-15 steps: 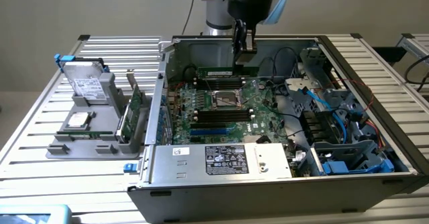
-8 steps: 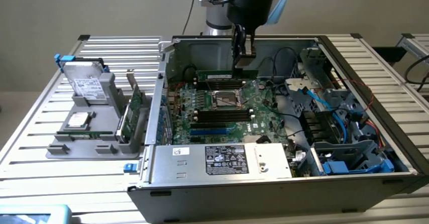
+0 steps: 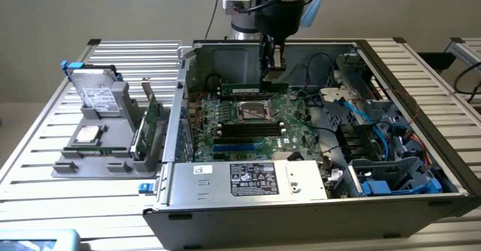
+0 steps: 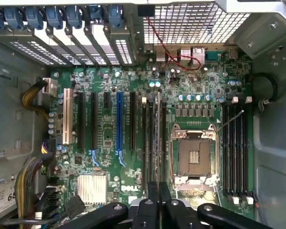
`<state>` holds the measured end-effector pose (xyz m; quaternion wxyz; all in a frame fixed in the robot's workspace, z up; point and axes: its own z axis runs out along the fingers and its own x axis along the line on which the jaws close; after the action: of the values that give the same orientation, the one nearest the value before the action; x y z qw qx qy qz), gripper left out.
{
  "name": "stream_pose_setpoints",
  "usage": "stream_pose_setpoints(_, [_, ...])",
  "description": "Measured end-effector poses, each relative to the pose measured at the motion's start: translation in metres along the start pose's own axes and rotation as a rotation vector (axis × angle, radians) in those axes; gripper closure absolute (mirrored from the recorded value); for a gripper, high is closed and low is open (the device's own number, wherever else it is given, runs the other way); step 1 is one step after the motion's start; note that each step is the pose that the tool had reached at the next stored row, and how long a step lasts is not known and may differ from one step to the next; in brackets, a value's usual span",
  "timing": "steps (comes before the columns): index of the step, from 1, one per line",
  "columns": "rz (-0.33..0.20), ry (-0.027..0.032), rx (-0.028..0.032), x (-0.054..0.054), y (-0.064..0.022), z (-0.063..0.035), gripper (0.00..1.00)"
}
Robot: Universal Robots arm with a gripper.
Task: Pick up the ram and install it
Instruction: 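Insert the ram into the slot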
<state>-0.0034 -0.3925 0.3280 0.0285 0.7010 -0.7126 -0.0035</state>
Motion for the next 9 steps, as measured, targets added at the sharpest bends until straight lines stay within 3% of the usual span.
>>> stream_pose_setpoints(2, [0.0, 0.009, 0.0003, -0.001, 0.0, 0.0016, 0.87])
stream_pose_setpoints(4, [0.0, 0.0142, 0.0004, -0.001, -0.0001, 0.0033, 0.87])
stream_pose_setpoints(9, [0.001, 0.0158, 0.0005, -0.002, -0.0001, 0.0112, 0.87])
